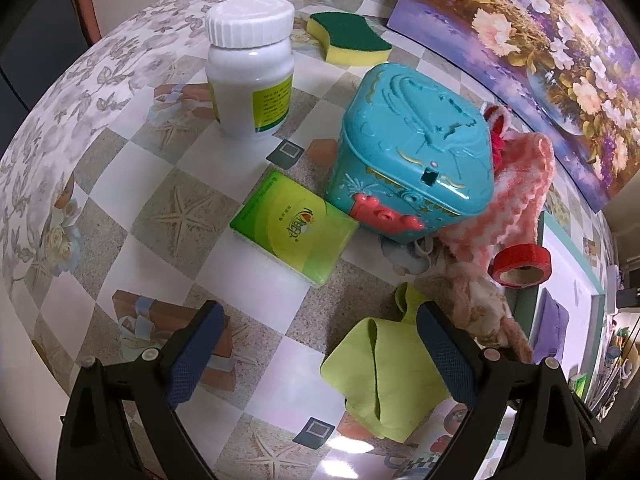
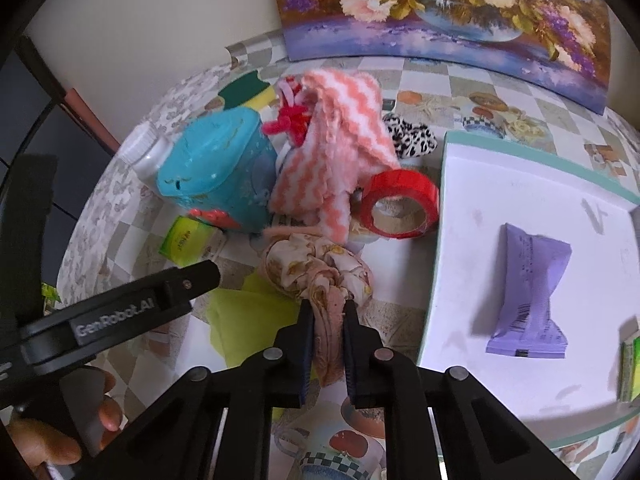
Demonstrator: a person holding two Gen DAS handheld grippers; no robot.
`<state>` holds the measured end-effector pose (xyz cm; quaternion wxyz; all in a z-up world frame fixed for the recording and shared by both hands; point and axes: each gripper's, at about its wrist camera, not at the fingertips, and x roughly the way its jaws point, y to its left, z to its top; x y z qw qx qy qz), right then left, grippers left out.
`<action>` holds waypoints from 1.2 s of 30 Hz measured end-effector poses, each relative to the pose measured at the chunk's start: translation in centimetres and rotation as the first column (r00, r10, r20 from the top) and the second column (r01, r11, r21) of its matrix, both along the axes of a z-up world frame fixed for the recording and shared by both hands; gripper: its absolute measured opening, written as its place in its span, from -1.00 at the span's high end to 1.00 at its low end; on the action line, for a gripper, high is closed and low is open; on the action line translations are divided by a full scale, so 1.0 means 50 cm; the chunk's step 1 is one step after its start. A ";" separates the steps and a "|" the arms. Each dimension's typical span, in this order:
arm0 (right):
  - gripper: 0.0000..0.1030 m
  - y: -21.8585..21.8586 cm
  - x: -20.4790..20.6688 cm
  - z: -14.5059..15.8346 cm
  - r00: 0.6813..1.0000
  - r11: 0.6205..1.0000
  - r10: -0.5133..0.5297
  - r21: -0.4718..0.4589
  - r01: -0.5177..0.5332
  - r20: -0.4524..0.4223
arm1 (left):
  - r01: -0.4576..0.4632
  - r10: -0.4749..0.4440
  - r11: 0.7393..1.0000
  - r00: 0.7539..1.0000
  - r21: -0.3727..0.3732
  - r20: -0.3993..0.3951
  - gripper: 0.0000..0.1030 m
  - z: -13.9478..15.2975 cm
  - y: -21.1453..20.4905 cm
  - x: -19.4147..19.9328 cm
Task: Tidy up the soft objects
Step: 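Grasp the pink floral scrunchie with the right tool while the left tool grasps the yellow-green cloth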
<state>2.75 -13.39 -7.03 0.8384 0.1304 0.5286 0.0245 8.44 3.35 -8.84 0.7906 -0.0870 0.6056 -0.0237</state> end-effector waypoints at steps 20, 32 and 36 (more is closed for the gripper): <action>0.73 -0.079 -0.052 0.064 0.993 0.995 -0.099 -0.003 0.099 0.071 | 0.211 -0.209 0.977 0.976 0.025 -0.055 -0.88 -0.023 -0.129 -0.025; 0.73 -0.140 -0.082 0.072 0.983 0.985 -0.170 0.014 0.169 0.075 | 0.333 -0.324 0.942 0.936 0.048 -0.141 -0.85 -0.069 -0.208 -0.056; 0.73 -0.164 -0.093 0.070 0.978 0.981 -0.196 0.013 0.196 0.071 | 0.349 -0.338 0.934 0.932 0.073 -0.127 -0.64 -0.073 -0.225 -0.077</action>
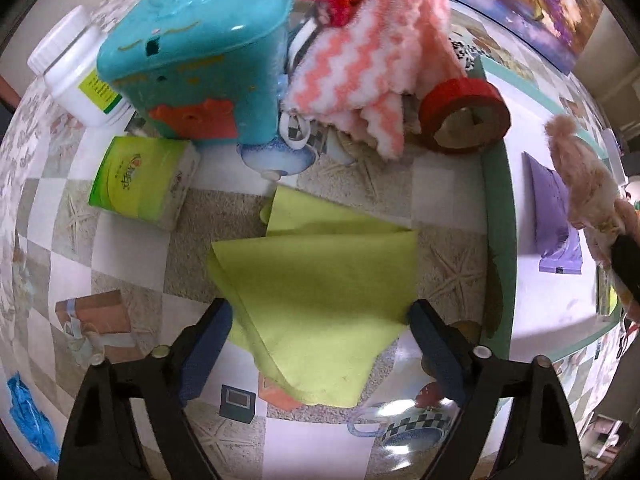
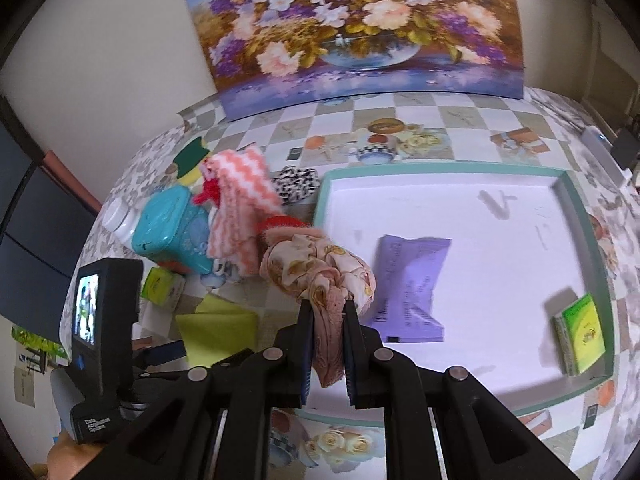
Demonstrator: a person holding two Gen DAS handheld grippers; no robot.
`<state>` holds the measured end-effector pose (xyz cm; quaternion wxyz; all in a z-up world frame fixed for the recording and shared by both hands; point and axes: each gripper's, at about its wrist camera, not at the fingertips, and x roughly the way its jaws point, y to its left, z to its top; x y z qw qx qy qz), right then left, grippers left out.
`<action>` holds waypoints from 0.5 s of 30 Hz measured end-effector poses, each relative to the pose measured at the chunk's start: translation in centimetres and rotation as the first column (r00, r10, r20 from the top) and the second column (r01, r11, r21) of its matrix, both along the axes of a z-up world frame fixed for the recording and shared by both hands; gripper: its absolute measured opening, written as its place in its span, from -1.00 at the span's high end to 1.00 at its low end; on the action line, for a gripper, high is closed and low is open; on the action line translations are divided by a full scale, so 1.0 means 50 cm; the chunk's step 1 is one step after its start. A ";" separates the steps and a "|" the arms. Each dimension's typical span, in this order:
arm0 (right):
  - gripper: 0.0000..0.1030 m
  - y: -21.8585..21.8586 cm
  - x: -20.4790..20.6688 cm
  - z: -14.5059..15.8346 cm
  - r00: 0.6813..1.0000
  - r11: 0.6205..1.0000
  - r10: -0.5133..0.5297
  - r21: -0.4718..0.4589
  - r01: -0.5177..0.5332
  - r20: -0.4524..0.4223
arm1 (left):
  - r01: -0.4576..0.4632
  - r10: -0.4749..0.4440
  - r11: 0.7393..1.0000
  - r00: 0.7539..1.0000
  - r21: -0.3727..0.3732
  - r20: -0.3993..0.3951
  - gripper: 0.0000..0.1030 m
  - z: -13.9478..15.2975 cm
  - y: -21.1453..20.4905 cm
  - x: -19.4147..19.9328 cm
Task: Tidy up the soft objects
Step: 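Grasp the pink floral scrunchie with the right tool while the left tool grasps the yellow-green cloth, then carry the scrunchie and cloth over the tray and release both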
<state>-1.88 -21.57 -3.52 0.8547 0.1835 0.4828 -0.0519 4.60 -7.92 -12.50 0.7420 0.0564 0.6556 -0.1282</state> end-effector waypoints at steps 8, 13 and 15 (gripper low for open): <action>0.73 -0.041 -0.017 -0.004 0.999 0.998 -0.052 0.019 0.052 -0.006 | -0.019 0.019 1.000 0.999 0.006 0.038 -0.14 0.017 -0.010 -0.015; 0.73 -0.051 -0.020 -0.009 0.998 0.997 -0.069 0.028 0.069 -0.010 | -0.034 0.035 0.999 0.999 -0.028 0.038 -0.07 0.013 0.016 0.005; 0.73 -0.054 -0.020 -0.010 0.997 0.997 -0.073 0.029 0.074 -0.012 | -0.044 0.046 0.997 0.998 -0.066 0.031 -0.05 0.015 0.024 0.008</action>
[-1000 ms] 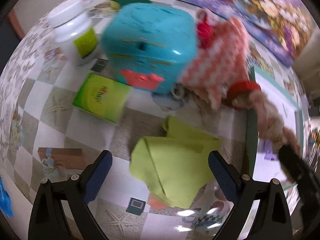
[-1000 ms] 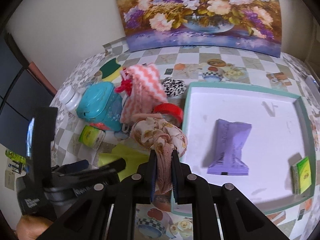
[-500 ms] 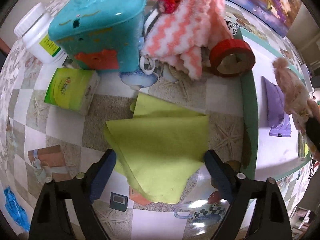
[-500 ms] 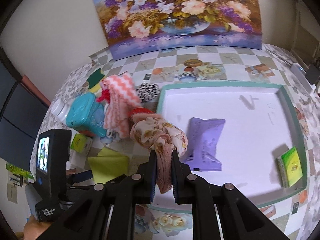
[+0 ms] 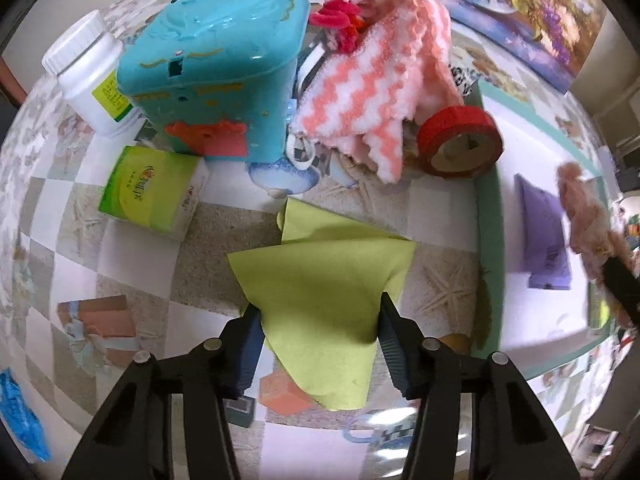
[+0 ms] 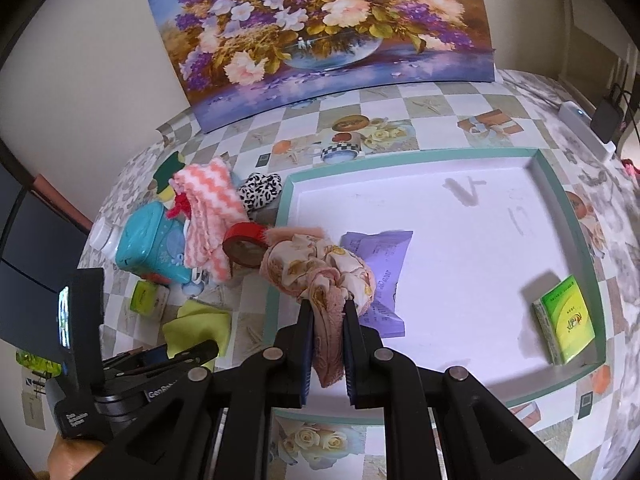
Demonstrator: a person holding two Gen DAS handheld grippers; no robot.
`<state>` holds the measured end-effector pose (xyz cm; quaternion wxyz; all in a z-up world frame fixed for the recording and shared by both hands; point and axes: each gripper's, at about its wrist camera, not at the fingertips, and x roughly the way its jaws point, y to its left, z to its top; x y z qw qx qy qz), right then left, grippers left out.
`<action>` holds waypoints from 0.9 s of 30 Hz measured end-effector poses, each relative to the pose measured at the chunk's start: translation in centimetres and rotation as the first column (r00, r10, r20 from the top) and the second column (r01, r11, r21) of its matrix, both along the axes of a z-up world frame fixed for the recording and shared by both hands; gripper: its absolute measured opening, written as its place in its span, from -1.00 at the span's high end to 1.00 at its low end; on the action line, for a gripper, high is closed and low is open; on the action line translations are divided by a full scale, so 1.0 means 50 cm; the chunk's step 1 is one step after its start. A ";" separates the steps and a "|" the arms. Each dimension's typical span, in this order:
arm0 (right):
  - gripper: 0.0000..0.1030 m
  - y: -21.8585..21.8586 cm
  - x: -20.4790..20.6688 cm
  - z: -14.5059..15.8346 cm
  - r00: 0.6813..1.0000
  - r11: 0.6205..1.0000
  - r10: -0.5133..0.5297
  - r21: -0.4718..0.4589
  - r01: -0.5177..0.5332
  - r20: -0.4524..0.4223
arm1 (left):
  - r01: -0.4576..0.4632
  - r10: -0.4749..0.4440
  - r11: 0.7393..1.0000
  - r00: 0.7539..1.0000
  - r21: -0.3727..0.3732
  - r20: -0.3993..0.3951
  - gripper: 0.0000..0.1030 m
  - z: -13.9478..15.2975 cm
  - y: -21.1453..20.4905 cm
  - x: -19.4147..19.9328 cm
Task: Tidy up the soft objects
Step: 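Carry the scrunchie and cloth over the tray and release both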
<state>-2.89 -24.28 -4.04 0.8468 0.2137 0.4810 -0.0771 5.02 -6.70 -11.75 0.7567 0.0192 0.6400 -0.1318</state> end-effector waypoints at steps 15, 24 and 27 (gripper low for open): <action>0.73 -0.041 0.002 0.007 0.995 0.995 -0.098 -0.005 0.098 -0.023 | 0.015 0.000 0.993 0.991 -0.117 0.133 -0.03 0.131 0.000 0.024; 0.73 -0.119 0.016 0.034 0.978 0.979 -0.204 -0.035 0.203 -0.048 | 0.138 -0.114 0.982 0.978 -0.131 0.175 -0.03 0.199 -0.124 0.036; 0.73 -0.165 0.023 0.031 0.958 0.961 -0.276 -0.027 0.275 -0.073 | 0.147 -0.120 0.980 0.976 -0.138 0.184 -0.03 0.204 -0.163 0.049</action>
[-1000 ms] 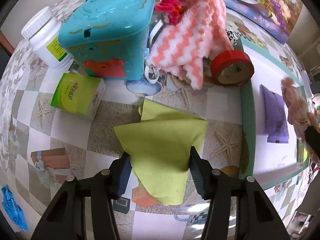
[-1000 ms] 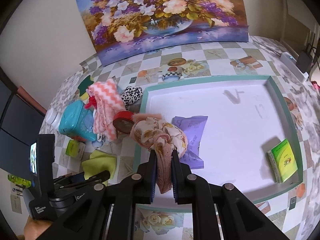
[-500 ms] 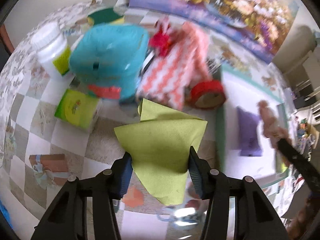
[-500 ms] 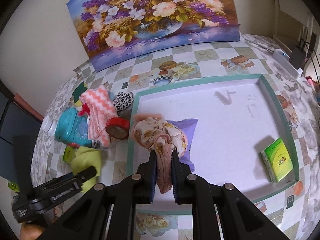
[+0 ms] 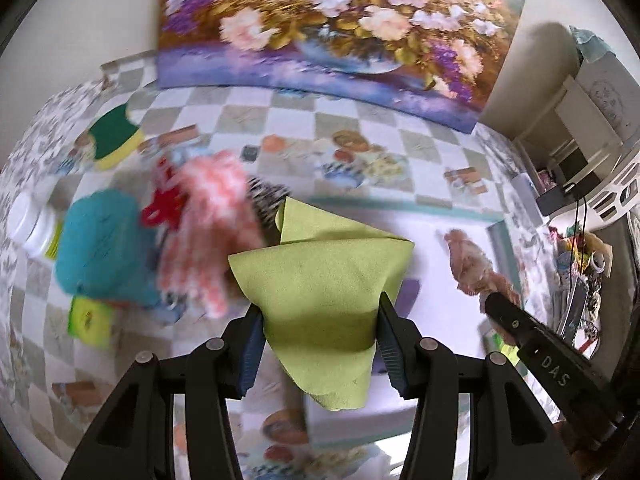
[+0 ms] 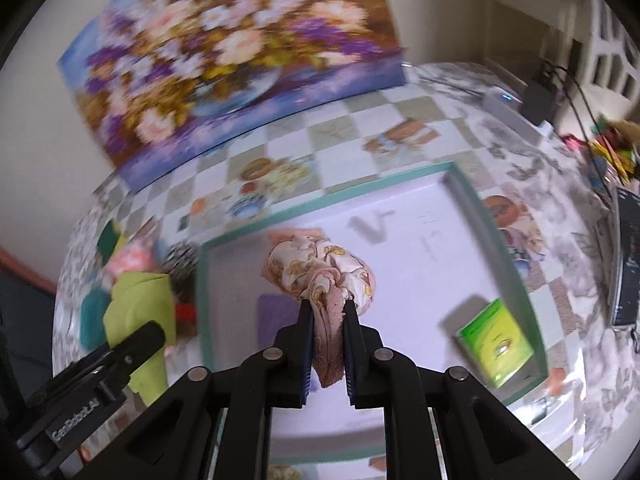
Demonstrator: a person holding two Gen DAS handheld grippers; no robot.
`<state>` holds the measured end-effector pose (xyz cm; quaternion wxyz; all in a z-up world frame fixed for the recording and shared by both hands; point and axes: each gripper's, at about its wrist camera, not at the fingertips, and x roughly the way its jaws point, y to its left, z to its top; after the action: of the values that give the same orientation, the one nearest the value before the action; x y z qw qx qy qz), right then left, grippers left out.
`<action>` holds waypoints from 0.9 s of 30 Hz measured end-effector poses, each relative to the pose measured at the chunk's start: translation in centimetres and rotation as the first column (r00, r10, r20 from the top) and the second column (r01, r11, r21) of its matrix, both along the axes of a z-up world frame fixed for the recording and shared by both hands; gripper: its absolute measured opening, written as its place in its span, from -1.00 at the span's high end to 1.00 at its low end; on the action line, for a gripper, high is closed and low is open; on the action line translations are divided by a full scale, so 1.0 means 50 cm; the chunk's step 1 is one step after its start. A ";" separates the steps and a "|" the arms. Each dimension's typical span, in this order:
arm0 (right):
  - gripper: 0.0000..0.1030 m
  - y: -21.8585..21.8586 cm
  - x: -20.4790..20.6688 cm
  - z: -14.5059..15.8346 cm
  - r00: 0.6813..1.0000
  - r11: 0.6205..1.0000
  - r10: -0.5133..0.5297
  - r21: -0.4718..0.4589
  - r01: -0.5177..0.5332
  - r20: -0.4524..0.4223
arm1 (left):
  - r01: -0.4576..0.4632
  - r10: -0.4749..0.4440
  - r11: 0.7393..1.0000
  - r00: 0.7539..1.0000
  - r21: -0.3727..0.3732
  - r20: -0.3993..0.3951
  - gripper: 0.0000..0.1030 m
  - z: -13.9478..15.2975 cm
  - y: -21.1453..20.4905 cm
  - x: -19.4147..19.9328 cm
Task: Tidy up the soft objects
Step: 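Carry the scrunchie and cloth over the tray and release both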
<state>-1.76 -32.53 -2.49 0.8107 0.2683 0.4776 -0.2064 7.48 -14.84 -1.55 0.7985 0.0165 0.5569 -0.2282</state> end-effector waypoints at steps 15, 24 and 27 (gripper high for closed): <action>0.73 -0.169 -0.049 -0.062 0.975 0.977 -0.210 -0.032 0.209 -0.065 | 0.133 -0.133 0.991 0.991 -0.024 -0.028 -0.04 -0.090 -0.200 0.004; 0.72 -0.186 -0.061 -0.090 0.971 0.976 -0.216 -0.024 0.214 -0.105 | 0.159 -0.161 0.985 0.986 -0.063 -0.044 -0.06 -0.101 -0.226 -0.001; 0.66 -0.180 -0.057 -0.089 0.976 0.982 -0.191 -0.018 0.191 -0.108 | 0.157 -0.160 0.985 0.986 -0.067 -0.051 -0.08 -0.097 -0.224 0.000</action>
<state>-4.59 -41.51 -6.93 0.7607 0.2984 0.4926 -0.2994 7.48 -26.06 -6.40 0.7619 0.0293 0.5687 -0.3087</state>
